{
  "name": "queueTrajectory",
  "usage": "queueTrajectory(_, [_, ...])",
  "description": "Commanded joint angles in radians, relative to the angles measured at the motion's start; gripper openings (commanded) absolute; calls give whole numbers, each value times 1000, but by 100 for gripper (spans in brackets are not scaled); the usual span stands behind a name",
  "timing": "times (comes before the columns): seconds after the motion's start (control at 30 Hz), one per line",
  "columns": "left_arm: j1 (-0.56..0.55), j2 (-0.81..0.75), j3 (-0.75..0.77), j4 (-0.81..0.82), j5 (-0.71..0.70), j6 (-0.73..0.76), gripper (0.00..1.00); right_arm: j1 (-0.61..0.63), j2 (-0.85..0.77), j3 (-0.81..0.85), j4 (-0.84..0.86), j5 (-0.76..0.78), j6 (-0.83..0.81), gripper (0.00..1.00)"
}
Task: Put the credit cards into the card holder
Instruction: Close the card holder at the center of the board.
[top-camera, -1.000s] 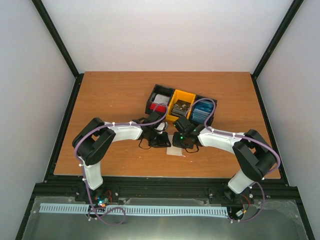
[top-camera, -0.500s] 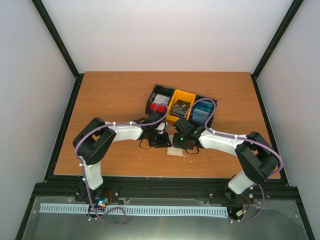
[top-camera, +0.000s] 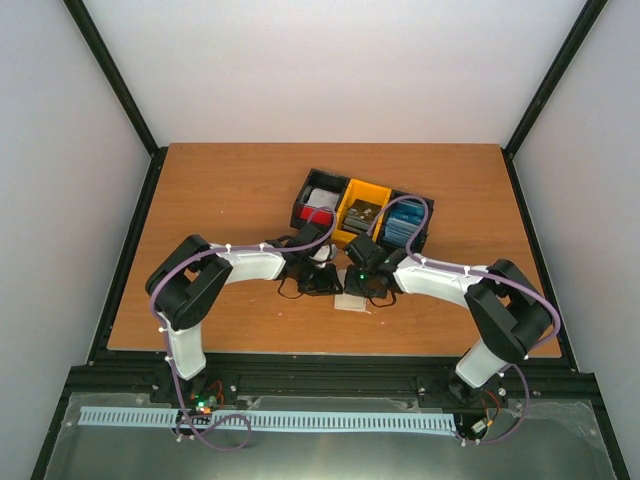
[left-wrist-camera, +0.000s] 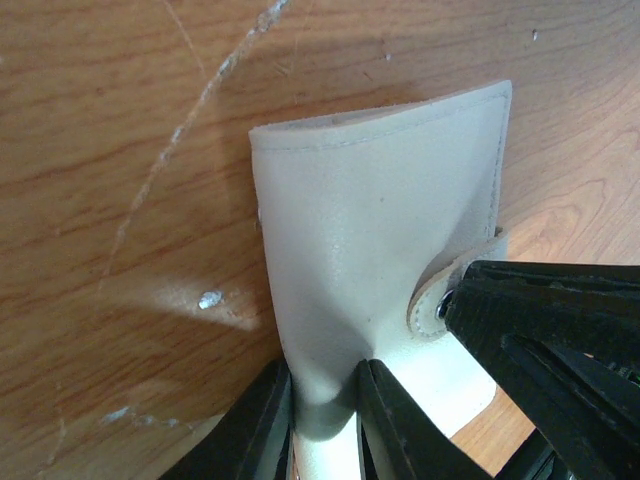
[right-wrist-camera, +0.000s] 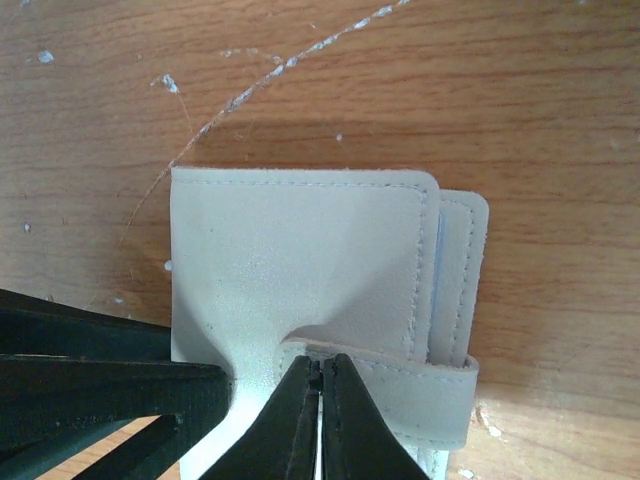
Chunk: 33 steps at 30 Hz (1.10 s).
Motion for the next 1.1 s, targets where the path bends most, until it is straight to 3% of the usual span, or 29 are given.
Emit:
queueTrajectory(0.0, [-25, 112, -76, -132, -112, 20, 20, 15, 66, 10, -36, -19, 0, 3])
queueTrajectory(0.27, [-25, 112, -77, -131, -109, 9, 21, 17, 118, 46, -127, 29, 0, 3])
queueTrajectory(0.57, [-25, 96, -85, -101, -61, -29, 23, 18, 158, -26, -51, 37, 36, 3])
queueTrajectory(0.8, [-24, 57, -77, -111, -51, -46, 25, 12, -72, -32, 89, -24, 28, 4])
queueTrajectory(1.07, [-19, 21, -52, -140, -71, -23, 30, -42, -194, -26, 29, -22, 32, 20])
